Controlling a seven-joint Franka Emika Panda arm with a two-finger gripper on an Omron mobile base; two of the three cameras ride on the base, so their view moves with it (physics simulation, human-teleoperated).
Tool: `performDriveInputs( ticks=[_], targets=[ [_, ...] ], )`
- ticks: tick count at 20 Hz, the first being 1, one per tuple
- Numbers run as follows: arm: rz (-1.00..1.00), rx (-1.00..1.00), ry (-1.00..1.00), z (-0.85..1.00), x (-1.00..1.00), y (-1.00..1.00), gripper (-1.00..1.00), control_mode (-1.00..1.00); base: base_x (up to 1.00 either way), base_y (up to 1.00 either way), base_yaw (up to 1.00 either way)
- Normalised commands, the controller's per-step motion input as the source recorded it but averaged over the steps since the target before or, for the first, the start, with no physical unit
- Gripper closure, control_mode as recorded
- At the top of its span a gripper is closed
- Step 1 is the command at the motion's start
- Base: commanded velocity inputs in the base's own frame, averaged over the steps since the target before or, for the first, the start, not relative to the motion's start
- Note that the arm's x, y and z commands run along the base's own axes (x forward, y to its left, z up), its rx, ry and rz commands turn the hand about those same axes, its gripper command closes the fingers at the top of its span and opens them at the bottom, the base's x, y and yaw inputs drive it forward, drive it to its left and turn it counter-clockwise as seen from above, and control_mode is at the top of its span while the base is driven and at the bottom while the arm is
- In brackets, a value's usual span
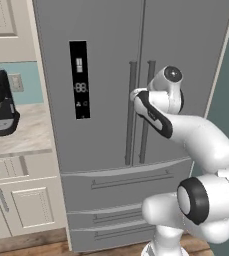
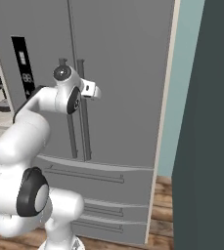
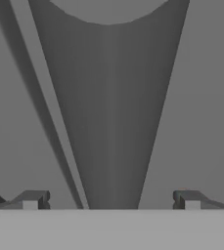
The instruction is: Open the fridge, grab two sodas, and place both sodas inside the bowl with ice on the dining counter.
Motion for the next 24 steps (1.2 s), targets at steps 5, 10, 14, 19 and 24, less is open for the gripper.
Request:
performDriveInputs(
  ticks=[5, 10, 14, 19, 24],
  targets=[
    [0.02, 0.0, 0.0, -0.15, 0.41, 0.06, 1.0, -1.0, 0.0, 0.0, 0.0],
    [0.01, 0.0, 0.0, -0.07, 0.11, 0.0, 1.0, -1.0, 0.0, 0.0, 0.0],
    [-0.05, 0.0, 0.0, 0.0, -0.35, -0.07, 1.0, -1.0, 0.0, 0.0, 0.0],
    [-0.08, 0.03, 0.01, 0.06, -0.61, -0.38, 1.0, -1.0, 0.0, 0.0, 0.0],
    [-0.06, 0.03, 0.0, 0.14, -0.77, -0.59, 1.0, -1.0, 0.0, 0.0, 0.0]
  ],
)
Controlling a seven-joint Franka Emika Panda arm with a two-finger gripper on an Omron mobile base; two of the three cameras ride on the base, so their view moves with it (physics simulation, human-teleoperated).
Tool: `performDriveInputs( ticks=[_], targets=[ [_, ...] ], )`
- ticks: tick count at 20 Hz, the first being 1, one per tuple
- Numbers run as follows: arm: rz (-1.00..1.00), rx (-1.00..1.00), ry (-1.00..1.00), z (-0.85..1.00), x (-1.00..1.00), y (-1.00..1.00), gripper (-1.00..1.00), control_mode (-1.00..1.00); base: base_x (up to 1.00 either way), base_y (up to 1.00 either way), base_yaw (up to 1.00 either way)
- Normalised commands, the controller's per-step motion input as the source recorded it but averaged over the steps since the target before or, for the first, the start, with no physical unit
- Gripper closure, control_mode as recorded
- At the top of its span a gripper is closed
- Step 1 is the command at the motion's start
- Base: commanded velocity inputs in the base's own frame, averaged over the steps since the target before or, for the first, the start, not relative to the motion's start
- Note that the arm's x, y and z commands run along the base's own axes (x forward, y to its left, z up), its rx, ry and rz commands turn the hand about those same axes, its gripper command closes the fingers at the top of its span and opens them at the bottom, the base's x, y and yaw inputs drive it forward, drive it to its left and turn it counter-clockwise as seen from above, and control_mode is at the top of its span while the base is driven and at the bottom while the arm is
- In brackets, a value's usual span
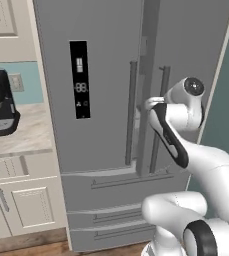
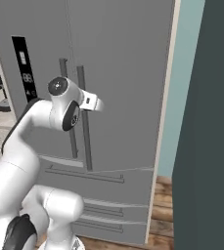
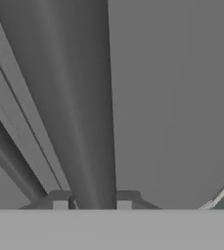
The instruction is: Open the fridge, grab two sodas, and place both sodas inside the bowl with ice on the dining counter.
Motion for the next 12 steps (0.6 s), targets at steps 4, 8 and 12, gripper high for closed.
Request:
performDriveInputs(
  ticks=[4, 8, 12],
  targets=[
    [-0.04, 0.04, 0.01, 0.3, -0.71, -0.9, 1.0, -1.0, 0.0, 0.0, 0.0],
    [-0.04, 0.01, 0.04, 0.25, -0.55, -1.0, 1.0, -1.0, 0.0, 0.0, 0.0],
    [-0.04, 0.0, 0.09, 0.24, -0.42, -0.99, 1.0, -1.0, 0.0, 0.0, 0.0]
  ],
)
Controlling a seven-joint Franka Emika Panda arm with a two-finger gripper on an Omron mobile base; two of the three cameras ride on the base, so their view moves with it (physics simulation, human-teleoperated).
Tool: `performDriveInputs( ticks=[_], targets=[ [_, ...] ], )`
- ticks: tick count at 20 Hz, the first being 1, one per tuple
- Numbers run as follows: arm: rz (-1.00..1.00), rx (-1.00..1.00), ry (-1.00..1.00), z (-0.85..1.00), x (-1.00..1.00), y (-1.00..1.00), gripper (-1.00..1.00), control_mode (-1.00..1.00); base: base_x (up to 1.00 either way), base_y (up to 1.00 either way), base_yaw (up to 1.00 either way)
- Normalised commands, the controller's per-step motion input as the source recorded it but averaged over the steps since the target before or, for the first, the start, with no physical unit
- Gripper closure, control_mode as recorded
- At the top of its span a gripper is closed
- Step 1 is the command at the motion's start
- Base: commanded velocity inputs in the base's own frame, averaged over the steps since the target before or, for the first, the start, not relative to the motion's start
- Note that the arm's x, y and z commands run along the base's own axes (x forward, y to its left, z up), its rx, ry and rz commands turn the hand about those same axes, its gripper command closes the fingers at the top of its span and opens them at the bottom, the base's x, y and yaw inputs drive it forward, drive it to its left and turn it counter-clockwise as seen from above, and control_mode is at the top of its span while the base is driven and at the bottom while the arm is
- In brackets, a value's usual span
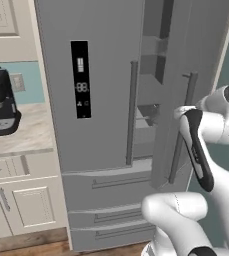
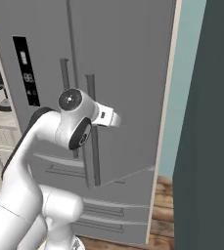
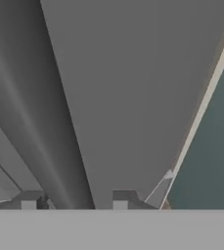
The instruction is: Open the fridge, grab two sodas, and place both sodas inside the bowl with ice on the dining counter.
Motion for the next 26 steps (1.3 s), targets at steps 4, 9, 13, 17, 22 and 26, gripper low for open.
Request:
performDriveInputs(
  ticks=[4, 9, 13, 17, 22, 26],
  targets=[
    [-0.06, -0.02, 0.11, 0.27, -0.47, -0.95, -1.0, -1.0, 0.0, 0.0, 0.0],
    [-0.1, -0.04, 0.05, 0.28, -0.82, -0.56, -1.0, -1.0, 0.0, 0.0, 0.0],
    [-0.1, 0.0, 0.0, 0.44, -1.0, -0.22, -1.0, -1.0, 0.0, 0.0, 0.0],
    [-0.07, 0.0, 0.0, 0.45, -1.0, -0.02, -1.0, -1.0, 0.0, 0.0, 0.0],
    [-0.04, -0.04, 0.0, 0.29, -0.87, 0.62, -1.0, -1.0, 0.0, 0.0, 0.0],
    [-0.04, -0.16, 0.03, 0.11, -0.23, 1.0, -1.0, -1.0, 0.0, 0.0, 0.0]
  ],
)
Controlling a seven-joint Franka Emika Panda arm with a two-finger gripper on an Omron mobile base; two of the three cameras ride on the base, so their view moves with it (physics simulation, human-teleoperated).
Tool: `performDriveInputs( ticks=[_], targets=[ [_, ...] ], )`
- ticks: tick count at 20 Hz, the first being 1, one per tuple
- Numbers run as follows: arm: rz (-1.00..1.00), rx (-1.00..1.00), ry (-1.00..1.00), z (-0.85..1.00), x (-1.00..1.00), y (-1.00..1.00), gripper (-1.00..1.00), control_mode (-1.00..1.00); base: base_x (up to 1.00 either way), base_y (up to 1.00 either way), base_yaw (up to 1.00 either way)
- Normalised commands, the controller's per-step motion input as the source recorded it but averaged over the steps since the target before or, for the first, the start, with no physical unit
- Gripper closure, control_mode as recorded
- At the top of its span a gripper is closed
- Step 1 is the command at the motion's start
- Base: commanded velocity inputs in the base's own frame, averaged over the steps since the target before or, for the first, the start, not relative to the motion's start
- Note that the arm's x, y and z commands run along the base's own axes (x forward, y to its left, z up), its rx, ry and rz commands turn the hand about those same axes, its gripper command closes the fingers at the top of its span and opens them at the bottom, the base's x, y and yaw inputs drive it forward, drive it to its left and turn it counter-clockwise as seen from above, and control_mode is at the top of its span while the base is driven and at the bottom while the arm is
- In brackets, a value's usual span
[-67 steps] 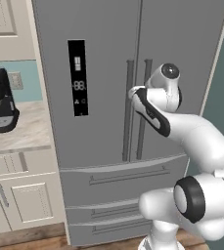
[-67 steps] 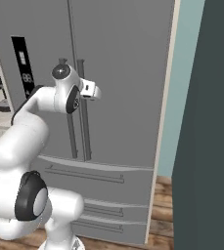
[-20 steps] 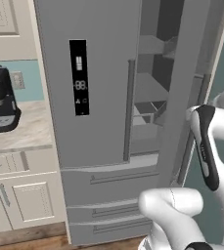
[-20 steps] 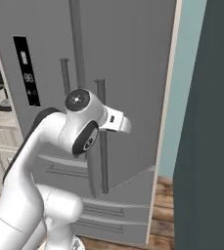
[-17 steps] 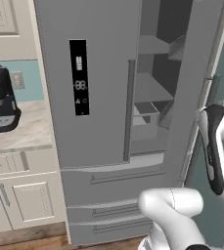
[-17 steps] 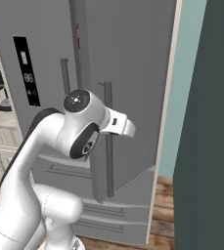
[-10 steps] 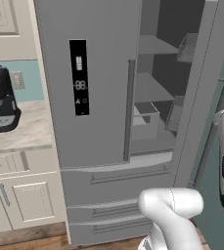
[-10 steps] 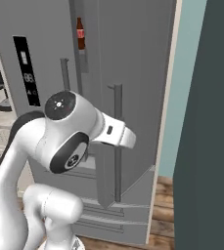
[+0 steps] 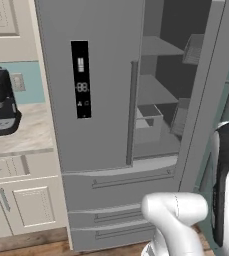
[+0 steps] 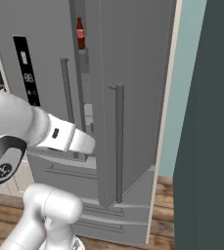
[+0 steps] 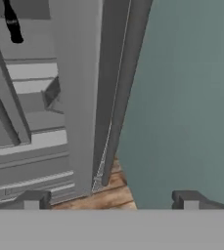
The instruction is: Open the fridge, grab two sodas, and place both sodas inside the bowl with ice on the dining counter.
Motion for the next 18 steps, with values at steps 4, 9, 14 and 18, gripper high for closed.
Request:
performDriveInputs(
  ticks=[4, 9, 14, 18],
  targets=[
    [-0.03, -0.22, 0.04, 0.12, 0.12, 1.0, -1.0, -1.0, 0.0, 0.0, 0.0],
    [0.0, -0.19, 0.08, 0.12, 0.61, 0.91, -1.0, -1.0, 0.0, 0.0, 0.0],
    [0.01, -0.1, 0.1, 0.06, 0.98, 0.4, -1.0, -1.0, 0.0, 0.0, 0.0],
    [0.05, -0.04, 0.1, 0.0, 1.0, 0.01, -1.0, -1.0, 0.0, 0.0, 0.0]
  ],
)
